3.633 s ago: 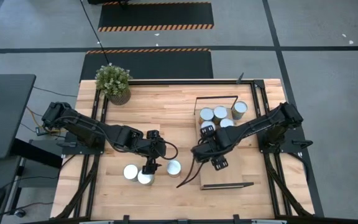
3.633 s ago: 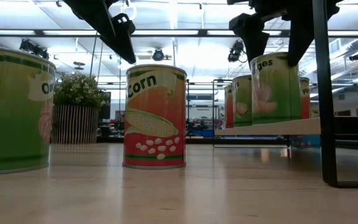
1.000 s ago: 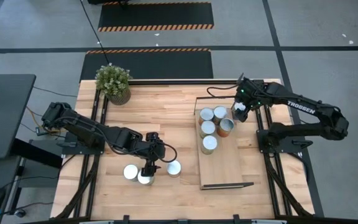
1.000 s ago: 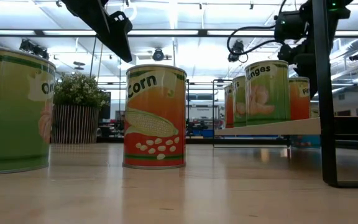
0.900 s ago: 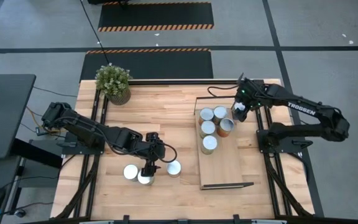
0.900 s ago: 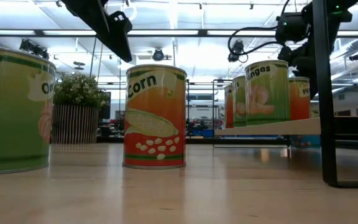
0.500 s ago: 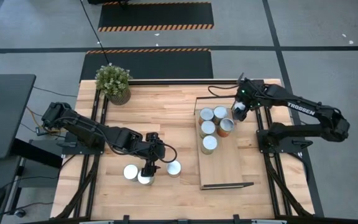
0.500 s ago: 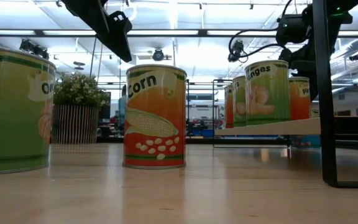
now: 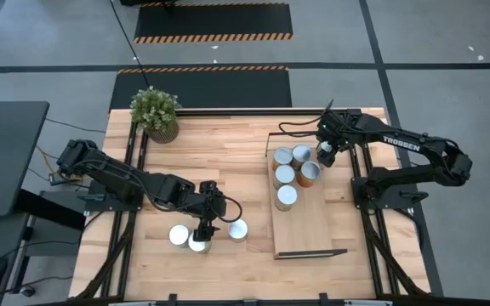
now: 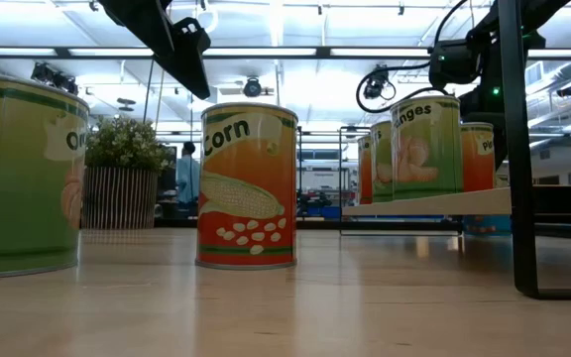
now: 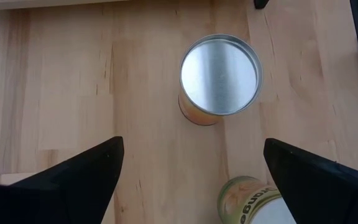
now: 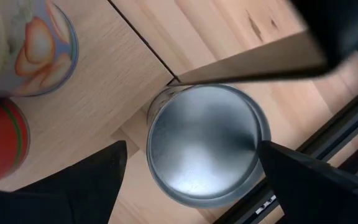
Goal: Pick and place cans onto a shelf
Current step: Put the canned cherries on the shelf
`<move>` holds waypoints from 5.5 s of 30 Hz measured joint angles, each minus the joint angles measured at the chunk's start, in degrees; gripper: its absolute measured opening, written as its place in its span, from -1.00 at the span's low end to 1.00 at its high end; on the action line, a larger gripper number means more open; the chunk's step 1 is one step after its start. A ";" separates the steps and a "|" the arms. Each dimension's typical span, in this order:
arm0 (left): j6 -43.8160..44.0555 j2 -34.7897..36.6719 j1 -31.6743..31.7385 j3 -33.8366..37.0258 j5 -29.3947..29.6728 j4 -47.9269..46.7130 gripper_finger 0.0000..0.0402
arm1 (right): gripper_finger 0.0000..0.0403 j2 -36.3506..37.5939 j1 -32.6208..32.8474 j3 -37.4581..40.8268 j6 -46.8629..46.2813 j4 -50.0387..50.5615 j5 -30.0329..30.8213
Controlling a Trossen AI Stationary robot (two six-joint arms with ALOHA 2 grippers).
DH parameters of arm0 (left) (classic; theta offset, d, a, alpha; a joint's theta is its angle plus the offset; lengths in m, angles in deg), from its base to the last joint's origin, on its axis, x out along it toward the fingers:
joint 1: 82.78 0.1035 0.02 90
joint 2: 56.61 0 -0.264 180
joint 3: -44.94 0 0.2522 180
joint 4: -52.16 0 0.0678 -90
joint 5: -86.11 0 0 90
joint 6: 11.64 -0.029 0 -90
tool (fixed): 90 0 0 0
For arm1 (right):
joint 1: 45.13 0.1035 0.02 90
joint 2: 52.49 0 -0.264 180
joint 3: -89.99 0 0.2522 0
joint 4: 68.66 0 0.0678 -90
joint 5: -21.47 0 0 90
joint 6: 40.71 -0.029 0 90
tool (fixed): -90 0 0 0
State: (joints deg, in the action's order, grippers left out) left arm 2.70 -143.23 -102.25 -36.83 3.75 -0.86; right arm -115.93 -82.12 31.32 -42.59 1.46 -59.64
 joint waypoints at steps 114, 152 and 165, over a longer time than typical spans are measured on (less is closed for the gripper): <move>1.55 -0.01 -0.02 0.00 -0.44 -0.50 0.96 | 0.98 2.77 -0.48 0.22 -13.64 8.44 -4.17; 1.53 -0.01 0.00 0.00 -0.45 -0.50 0.96 | 0.61 3.64 14.55 -7.88 -26.56 22.20 -2.95; 1.53 -0.01 0.04 0.00 -0.46 -0.48 0.96 | 0.61 2.18 42.13 -8.70 -46.39 24.32 -9.10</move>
State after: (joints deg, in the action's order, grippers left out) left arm 4.23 -143.24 -102.20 -36.83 3.30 -1.34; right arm -113.75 -40.00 22.62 -88.98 25.78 -68.74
